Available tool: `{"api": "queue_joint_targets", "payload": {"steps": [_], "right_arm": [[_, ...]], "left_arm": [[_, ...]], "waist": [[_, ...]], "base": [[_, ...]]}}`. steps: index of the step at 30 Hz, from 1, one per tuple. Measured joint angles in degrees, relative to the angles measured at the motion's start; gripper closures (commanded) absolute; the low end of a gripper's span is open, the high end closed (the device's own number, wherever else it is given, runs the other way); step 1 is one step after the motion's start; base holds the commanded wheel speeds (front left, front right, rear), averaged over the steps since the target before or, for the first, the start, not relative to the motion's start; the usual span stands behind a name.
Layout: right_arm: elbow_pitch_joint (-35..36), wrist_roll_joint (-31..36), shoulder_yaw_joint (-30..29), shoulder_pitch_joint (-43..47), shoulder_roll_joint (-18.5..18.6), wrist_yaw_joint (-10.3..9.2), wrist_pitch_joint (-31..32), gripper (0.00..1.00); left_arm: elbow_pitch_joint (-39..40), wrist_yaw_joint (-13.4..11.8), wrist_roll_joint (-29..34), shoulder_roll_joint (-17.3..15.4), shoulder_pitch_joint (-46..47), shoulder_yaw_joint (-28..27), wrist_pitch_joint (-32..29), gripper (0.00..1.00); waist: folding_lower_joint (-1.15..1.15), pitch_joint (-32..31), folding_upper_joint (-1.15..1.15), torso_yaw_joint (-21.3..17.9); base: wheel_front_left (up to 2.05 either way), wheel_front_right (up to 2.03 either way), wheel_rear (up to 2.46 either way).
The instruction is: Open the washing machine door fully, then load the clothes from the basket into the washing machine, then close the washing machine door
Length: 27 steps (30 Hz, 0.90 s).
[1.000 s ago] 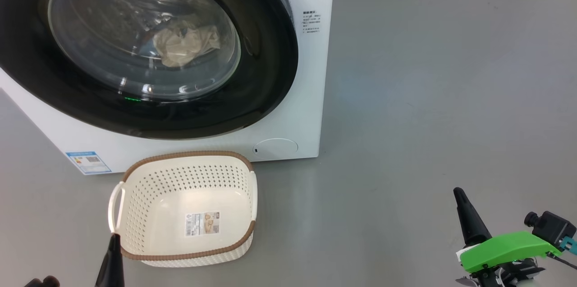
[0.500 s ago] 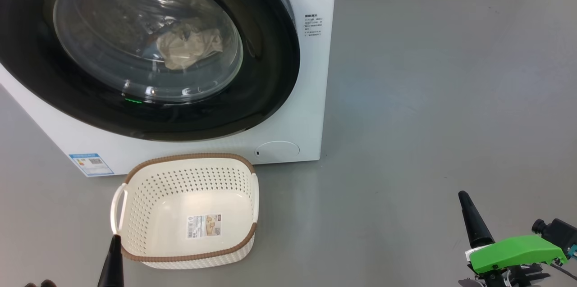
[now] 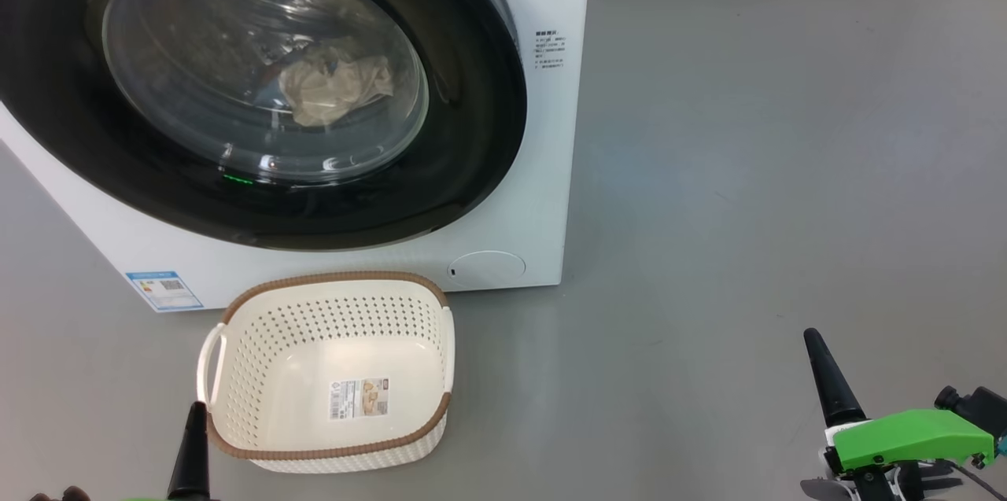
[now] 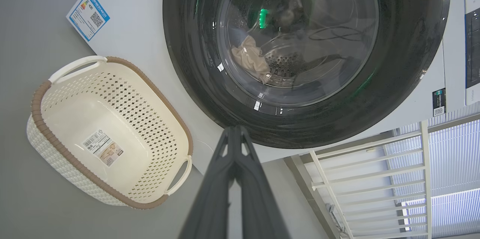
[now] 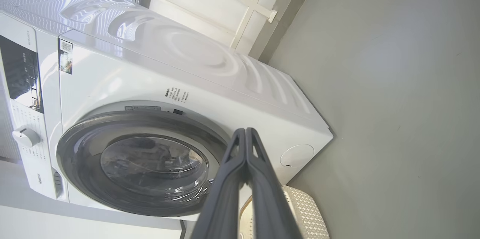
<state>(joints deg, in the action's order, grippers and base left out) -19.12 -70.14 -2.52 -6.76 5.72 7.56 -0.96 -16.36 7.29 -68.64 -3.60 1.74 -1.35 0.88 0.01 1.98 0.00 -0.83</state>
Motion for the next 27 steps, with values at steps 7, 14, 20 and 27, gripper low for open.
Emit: {"api": "queue_joint_targets", "payload": {"steps": [7,14,20,27], "right_arm": [[0.5,-3.7,-0.5,0.0,-0.3,0.0,1.3,1.0],[1.1,-6.9,-1.7,0.0,-0.7,0.0,2.5,1.0],[1.6,-10.3,-2.1,0.0,-1.1,-0.01,3.5,1.0],[2.1,-13.7,-3.0,0.0,-1.9,-0.01,4.5,1.0]], "left_arm": [[0.1,0.0,-3.9,0.1,0.1,-0.4,-1.0,1.0],[0.2,0.0,-8.0,0.2,0.2,-0.8,-2.3,1.0],[0.2,0.0,-11.3,0.3,0.6,-1.1,-3.0,1.0],[0.5,0.0,-15.3,0.5,1.2,-1.7,-4.4,1.0]], "waist": [[0.0,-0.3,0.0,0.1],[0.0,-0.6,0.0,0.3],[0.0,-0.9,0.0,0.4],[0.0,-1.2,0.0,0.5]], "base": [[0.0,0.0,0.0],[0.0,0.0,0.0],[0.0,0.0,0.0],[0.0,0.0,0.0]]}}
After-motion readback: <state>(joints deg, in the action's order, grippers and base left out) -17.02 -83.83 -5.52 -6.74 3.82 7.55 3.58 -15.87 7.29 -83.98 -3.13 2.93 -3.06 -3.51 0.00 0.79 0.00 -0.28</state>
